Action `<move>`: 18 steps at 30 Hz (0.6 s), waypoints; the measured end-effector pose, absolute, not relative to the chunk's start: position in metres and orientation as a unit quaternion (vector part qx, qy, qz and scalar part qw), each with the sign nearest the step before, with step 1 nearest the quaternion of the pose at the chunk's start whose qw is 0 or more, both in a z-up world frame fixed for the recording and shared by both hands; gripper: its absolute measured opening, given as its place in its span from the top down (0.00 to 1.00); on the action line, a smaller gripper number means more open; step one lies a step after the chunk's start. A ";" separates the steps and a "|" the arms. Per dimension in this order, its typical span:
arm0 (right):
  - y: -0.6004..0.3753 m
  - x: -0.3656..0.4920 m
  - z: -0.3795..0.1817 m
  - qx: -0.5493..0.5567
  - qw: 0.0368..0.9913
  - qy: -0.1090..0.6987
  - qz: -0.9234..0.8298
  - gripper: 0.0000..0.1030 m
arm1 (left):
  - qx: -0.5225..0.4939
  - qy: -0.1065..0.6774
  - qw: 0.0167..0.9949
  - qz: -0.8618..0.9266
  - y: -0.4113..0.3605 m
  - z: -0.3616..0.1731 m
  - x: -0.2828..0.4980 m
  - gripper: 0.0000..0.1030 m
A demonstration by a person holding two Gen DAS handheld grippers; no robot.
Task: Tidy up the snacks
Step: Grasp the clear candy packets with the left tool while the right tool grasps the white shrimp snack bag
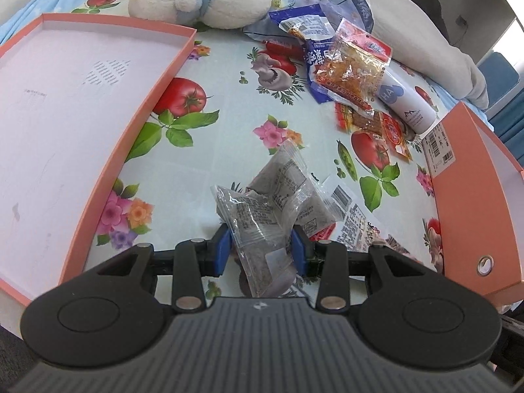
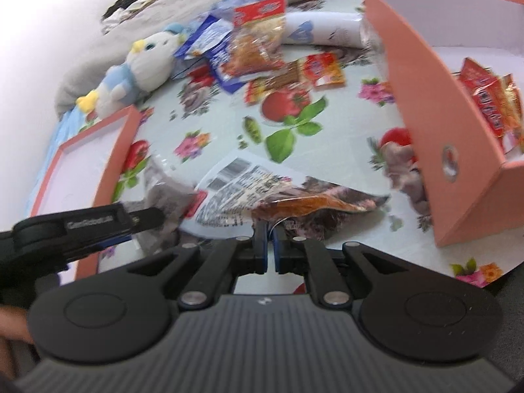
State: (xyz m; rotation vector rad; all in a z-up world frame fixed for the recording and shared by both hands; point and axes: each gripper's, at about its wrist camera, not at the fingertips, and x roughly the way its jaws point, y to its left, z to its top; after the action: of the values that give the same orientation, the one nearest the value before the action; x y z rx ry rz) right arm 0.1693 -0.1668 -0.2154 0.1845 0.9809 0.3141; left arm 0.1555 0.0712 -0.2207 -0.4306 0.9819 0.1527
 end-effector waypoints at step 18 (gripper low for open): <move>-0.160 0.144 -0.173 0.020 0.864 0.434 0.254 0.30 | -0.224 0.449 0.860 0.092 0.087 -0.229 0.139 0.57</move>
State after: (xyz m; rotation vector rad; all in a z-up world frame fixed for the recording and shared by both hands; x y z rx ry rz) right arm 0.1444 -0.1598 -0.1729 0.0414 0.9098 0.5320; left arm 0.1391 0.0867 -0.2290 -0.4694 0.9426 0.1933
